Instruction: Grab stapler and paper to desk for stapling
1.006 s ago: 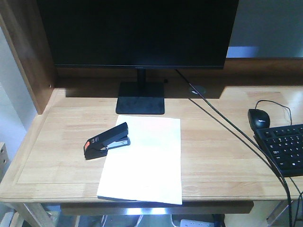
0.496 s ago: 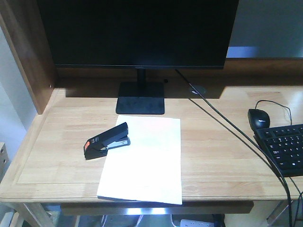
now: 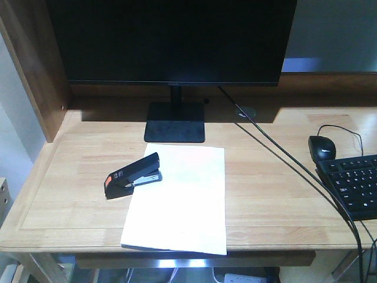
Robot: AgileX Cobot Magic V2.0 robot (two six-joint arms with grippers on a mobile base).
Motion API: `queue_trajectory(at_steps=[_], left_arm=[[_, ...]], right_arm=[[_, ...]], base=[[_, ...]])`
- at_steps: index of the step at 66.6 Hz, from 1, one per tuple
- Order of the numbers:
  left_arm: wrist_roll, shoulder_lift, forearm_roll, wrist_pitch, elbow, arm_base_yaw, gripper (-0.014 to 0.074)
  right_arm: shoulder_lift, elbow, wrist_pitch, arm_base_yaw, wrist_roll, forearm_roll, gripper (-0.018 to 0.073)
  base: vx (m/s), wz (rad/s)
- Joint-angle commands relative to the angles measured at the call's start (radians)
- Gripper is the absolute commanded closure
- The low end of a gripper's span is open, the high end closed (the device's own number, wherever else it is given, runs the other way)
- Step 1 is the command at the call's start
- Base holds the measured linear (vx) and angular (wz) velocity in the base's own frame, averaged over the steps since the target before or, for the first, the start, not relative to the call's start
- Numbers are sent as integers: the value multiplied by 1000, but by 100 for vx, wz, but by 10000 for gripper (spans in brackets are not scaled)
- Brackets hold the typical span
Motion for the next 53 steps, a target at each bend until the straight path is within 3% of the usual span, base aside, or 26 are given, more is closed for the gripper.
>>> queue_trajectory(at_steps=[1,9,53], left_arm=[[-8,2,-10,-78,-24,-3,603],[-8,2,-10,-78,-24,-3,603],[-8,-2,-10,-91,24,-3,603]], right_arm=[[11,-26,-63,-4,-1,-39,395],[11,-26,-66,-4,0,-49,575],[11,-26,-61,-4,-1,-49,568]], base=[[0,0],[0,0],[0,0]])
